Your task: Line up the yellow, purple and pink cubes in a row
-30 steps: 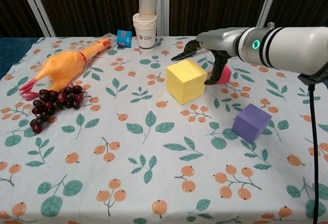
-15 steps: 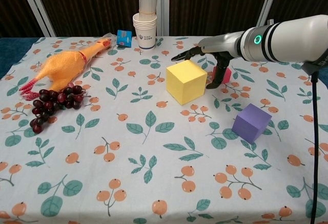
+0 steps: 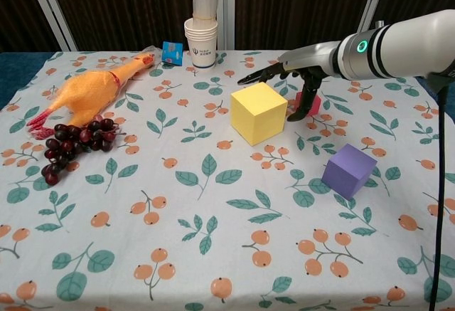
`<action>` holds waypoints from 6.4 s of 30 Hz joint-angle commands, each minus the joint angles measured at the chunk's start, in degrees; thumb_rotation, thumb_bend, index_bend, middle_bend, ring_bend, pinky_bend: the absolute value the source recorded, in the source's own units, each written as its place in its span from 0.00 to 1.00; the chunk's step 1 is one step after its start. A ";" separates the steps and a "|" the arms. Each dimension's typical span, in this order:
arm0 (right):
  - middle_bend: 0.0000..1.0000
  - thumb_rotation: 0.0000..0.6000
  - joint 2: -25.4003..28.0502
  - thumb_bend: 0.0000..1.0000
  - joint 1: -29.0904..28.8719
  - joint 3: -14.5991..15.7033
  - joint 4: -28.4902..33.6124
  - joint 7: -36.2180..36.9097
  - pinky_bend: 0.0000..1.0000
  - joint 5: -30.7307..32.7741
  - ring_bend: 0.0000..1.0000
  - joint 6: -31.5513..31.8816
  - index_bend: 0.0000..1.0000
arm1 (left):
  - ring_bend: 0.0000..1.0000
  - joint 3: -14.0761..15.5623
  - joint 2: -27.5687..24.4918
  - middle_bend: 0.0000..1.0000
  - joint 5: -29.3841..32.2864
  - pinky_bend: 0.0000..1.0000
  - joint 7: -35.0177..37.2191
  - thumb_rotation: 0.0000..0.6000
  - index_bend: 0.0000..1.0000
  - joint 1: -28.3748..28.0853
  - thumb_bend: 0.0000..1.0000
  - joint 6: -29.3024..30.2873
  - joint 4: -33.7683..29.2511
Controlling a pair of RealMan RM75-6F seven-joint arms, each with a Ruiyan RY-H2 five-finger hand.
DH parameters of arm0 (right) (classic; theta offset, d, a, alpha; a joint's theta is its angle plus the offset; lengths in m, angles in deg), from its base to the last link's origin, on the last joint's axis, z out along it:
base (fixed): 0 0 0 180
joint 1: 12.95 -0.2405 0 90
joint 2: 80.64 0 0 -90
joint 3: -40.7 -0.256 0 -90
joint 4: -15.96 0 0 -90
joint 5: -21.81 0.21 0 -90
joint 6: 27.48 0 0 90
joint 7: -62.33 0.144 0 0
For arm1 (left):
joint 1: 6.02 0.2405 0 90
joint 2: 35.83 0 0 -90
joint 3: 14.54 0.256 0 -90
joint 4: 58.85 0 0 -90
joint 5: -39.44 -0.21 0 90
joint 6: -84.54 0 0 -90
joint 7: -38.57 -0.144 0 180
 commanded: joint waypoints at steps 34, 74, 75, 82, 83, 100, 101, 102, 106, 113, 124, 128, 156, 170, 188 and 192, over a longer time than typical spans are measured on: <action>0.00 1.00 8.37 0.18 12.28 -0.36 12.61 23.52 0.00 -23.24 0.00 -3.46 0.12 | 0.12 0.23 -0.15 0.15 -1.23 0.08 -0.39 1.00 0.22 0.07 0.12 0.77 -0.60; 0.01 1.00 14.84 0.18 24.51 11.52 18.33 8.17 0.00 -44.04 0.00 19.42 0.19 | 0.12 0.42 -1.46 0.15 -2.18 0.08 -3.59 1.00 0.22 0.66 0.12 2.57 -4.32; 0.01 1.00 14.45 0.18 24.55 11.37 18.04 8.12 0.00 -44.31 0.00 19.54 0.19 | 0.12 0.44 -1.47 0.15 -2.13 0.08 -3.60 1.00 0.22 0.73 0.12 2.62 -4.37; 0.01 1.00 12.68 0.18 25.40 10.60 16.87 7.94 0.00 -46.11 0.00 21.12 0.19 | 0.12 0.59 -1.41 0.15 -2.01 0.08 -3.39 1.00 0.22 1.04 0.12 2.73 -4.23; 0.01 1.00 12.51 0.18 25.41 10.55 16.80 7.96 0.00 -46.14 0.00 20.90 0.19 | 0.12 0.57 -1.41 0.15 -2.04 0.08 -3.34 1.00 0.22 1.02 0.12 2.71 -4.20; 0.09 1.00 9.15 0.25 27.41 5.72 15.98 7.90 0.00 -38.70 0.00 22.58 0.53 | 0.12 0.62 -0.87 0.15 -2.28 0.08 -2.09 1.00 0.22 1.03 0.12 2.46 -2.84; 0.09 1.00 9.04 0.25 27.26 4.72 16.30 7.73 0.00 -36.95 0.00 22.58 0.53 | 0.12 0.56 -0.83 0.15 -2.33 0.08 -1.99 1.00 0.22 0.97 0.12 2.42 -2.75; 0.09 1.00 8.84 0.25 27.13 3.89 16.57 7.51 0.00 -35.38 0.00 22.62 0.53 | 0.12 0.52 -0.82 0.15 -2.37 0.08 -1.94 1.00 0.22 0.90 0.12 2.38 -2.70; 0.08 1.00 6.67 0.24 25.99 0.62 17.61 4.44 0.00 -28.91 0.00 23.86 0.53 | 0.12 0.42 -0.82 0.15 -2.58 0.08 -1.72 1.00 0.22 0.66 0.12 2.22 -2.49; 0.07 1.00 2.27 0.24 22.72 -2.57 17.55 -3.07 0.00 -19.11 0.00 25.82 0.53 | 0.12 0.30 -0.78 0.15 -2.67 0.08 -1.10 1.00 0.22 0.50 0.12 2.09 -1.98; 0.07 1.00 -3.75 0.23 18.32 -5.41 14.51 -10.52 0.00 -6.79 0.00 28.71 0.53 | 0.12 0.35 -0.39 0.15 -2.69 0.08 0.11 1.00 0.22 0.33 0.12 1.63 -0.64; 0.06 1.00 -5.20 0.22 17.03 -6.01 13.55 -12.24 0.00 -3.83 0.00 29.36 0.53 | 0.12 0.36 -0.31 0.15 -2.52 0.08 0.40 1.00 0.22 0.29 0.12 1.40 -0.32; 0.05 1.00 -10.35 0.12 13.35 -7.13 11.58 -16.26 0.00 2.94 0.00 31.99 0.44 | 0.12 0.37 0.24 0.15 -2.49 0.08 2.27 1.00 0.22 -0.04 0.12 0.78 1.65; 0.02 1.00 -9.78 0.06 13.41 -6.85 11.64 -16.17 0.00 2.53 0.00 32.00 0.32 | 0.12 0.51 0.35 0.15 -2.41 0.08 2.58 1.00 0.22 0.21 0.12 0.96 1.95; 0.01 1.00 2.14 0.17 15.97 -1.92 12.51 -11.20 0.00 -9.67 0.00 24.63 0.30 | 0.12 0.67 0.30 0.15 -2.22 0.08 1.61 1.00 0.22 0.70 0.12 1.38 1.10; 0.01 1.00 -0.37 0.17 15.84 -1.12 9.20 -11.37 0.00 -12.56 0.00 26.00 0.30 | 0.12 0.69 0.15 0.15 -2.09 0.08 1.26 1.00 0.22 0.73 0.12 1.29 0.76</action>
